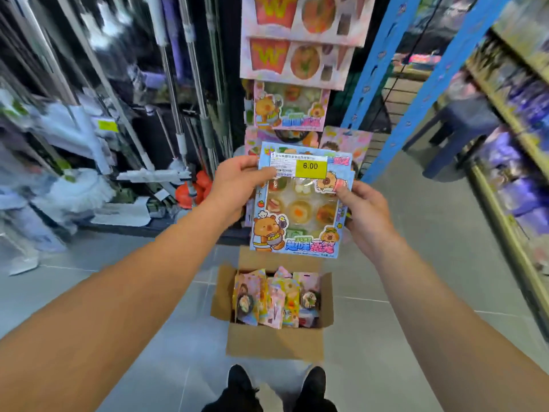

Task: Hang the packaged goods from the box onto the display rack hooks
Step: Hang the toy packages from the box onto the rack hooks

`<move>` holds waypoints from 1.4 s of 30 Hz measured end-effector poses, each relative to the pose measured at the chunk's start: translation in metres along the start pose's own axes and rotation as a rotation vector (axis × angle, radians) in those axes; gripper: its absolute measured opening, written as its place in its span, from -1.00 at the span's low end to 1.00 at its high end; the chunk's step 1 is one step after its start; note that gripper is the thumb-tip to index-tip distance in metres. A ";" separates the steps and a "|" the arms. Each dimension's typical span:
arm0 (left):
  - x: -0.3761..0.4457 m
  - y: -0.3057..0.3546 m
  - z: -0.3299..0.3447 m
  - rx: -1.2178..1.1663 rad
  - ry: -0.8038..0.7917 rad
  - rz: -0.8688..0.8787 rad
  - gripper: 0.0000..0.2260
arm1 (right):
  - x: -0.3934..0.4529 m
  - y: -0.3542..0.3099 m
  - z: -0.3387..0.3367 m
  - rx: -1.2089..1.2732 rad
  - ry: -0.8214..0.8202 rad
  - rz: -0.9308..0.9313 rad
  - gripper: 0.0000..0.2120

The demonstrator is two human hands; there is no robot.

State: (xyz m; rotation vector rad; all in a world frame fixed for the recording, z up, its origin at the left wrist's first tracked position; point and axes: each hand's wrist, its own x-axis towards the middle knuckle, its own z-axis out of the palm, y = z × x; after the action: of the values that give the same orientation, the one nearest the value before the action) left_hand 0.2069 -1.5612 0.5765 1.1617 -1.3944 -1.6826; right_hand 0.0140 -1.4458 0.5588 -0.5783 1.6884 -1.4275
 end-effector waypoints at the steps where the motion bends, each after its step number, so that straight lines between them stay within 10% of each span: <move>1: -0.001 0.013 -0.002 -0.001 -0.002 0.022 -0.89 | -0.004 -0.012 0.002 0.001 -0.004 -0.027 -0.86; 42: 0.086 0.292 0.196 0.048 0.214 0.603 -0.84 | 0.127 -0.322 -0.137 -0.030 -0.064 -0.634 -0.81</move>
State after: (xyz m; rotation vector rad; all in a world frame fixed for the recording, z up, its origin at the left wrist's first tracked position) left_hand -0.0220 -1.6243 0.8494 0.8021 -1.4634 -1.0756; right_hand -0.2208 -1.5464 0.8300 -1.2410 1.5410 -1.7888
